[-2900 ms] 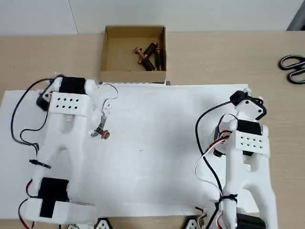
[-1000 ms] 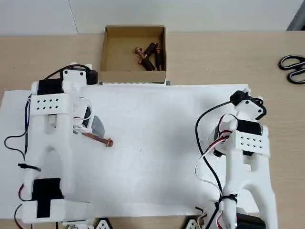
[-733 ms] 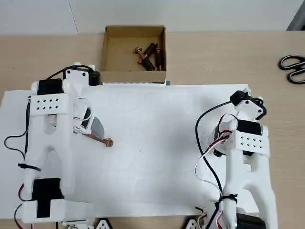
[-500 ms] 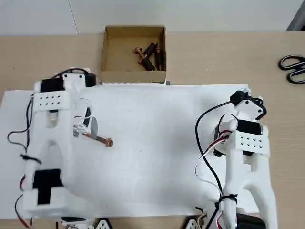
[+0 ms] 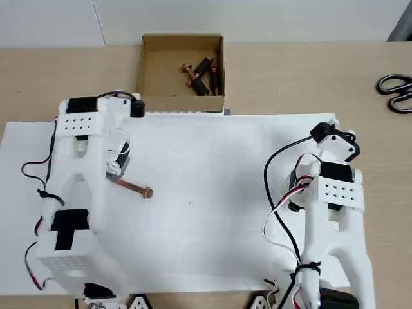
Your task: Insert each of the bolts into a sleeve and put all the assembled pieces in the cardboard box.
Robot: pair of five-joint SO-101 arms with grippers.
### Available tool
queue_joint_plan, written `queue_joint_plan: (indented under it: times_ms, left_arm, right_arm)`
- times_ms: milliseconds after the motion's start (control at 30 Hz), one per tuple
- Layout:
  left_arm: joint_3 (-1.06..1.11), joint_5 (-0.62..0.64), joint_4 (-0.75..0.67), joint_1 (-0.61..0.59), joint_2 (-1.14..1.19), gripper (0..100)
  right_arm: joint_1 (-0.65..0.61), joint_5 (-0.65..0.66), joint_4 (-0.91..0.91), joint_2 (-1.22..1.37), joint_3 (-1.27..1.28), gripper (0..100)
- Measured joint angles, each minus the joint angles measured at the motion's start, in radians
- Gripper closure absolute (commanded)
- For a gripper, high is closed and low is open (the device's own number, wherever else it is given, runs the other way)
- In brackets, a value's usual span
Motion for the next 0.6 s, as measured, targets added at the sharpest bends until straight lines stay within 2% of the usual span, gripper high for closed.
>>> queue_joint_plan:
  times_ms: [233,433,600]
  left_arm:
    - [-0.009,-0.292,0.000,0.002,0.000,99]
    - [-0.009,-0.580,0.000,0.008,0.000,88]
    - [-0.009,-0.755,0.003,0.015,0.000,86]
  right_arm:
    - [0.000,0.000,0.000,0.000,0.000,99.6]
    - [0.000,0.000,0.000,0.000,0.000,99.6]
    - [0.000,0.000,-0.006,0.000,0.000,99.6]
